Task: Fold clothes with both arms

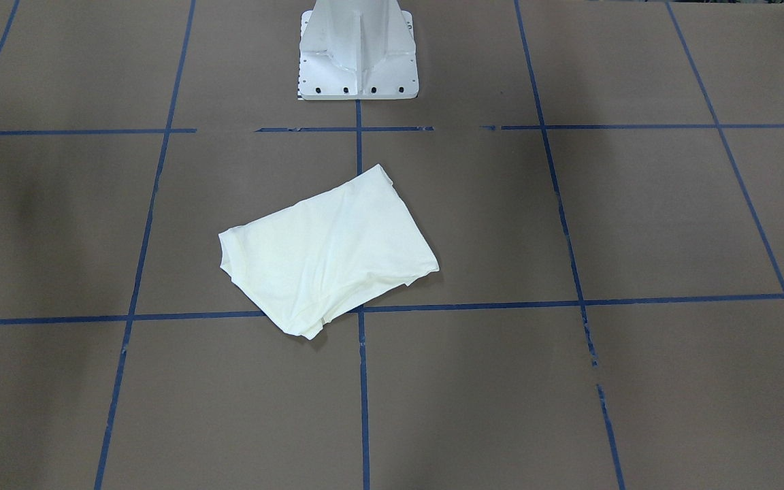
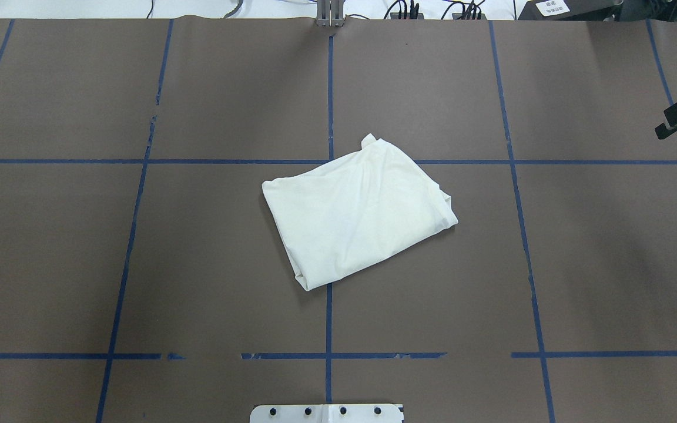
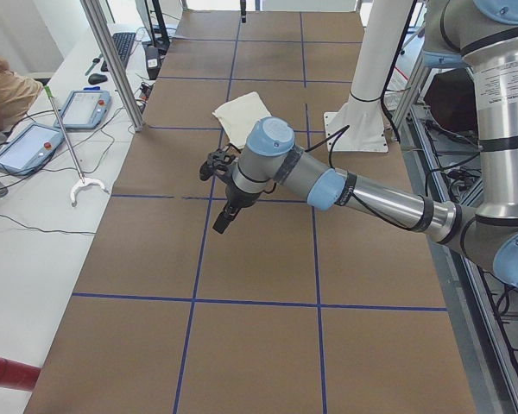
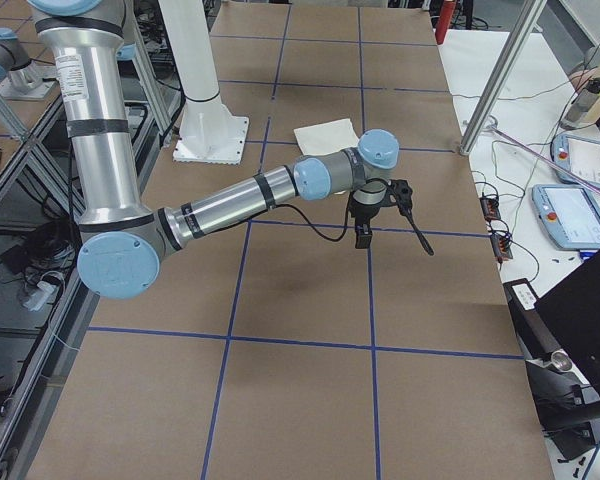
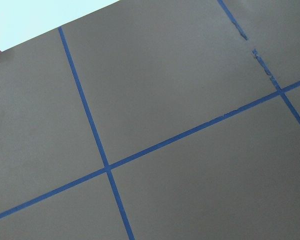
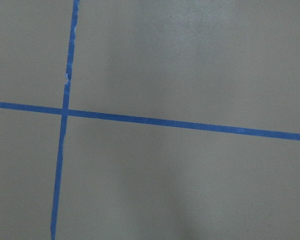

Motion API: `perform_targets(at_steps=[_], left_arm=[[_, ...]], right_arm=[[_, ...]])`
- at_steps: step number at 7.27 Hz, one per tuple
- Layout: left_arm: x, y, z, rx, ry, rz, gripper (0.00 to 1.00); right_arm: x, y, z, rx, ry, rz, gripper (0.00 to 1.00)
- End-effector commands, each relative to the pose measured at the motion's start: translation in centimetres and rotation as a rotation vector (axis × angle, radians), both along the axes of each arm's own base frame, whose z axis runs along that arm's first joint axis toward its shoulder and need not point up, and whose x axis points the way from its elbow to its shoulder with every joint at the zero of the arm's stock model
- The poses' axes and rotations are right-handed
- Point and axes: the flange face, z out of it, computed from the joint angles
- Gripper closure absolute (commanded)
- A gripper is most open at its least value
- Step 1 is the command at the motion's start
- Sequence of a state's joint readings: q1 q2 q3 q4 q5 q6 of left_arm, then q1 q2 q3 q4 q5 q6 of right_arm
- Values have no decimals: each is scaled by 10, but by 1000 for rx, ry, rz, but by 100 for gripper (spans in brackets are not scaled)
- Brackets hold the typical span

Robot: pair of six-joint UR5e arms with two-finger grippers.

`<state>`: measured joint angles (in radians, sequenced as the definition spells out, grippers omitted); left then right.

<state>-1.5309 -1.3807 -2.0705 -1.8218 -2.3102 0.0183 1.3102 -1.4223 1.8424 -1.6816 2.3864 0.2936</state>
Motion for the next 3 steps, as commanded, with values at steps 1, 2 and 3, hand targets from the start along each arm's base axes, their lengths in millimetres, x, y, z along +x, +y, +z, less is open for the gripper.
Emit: perform_targets(at_steps=[1, 2, 3], left_arm=[[2, 1, -4, 5, 21, 13, 0], [4, 3, -10, 12, 51, 31, 0], [5, 2, -11, 16, 58, 36, 0]], right_arm=[[-1, -6, -21, 40, -14, 0, 0], [-5, -3, -37, 74, -23, -8, 0], [-7, -5, -59, 117, -36, -13, 0]])
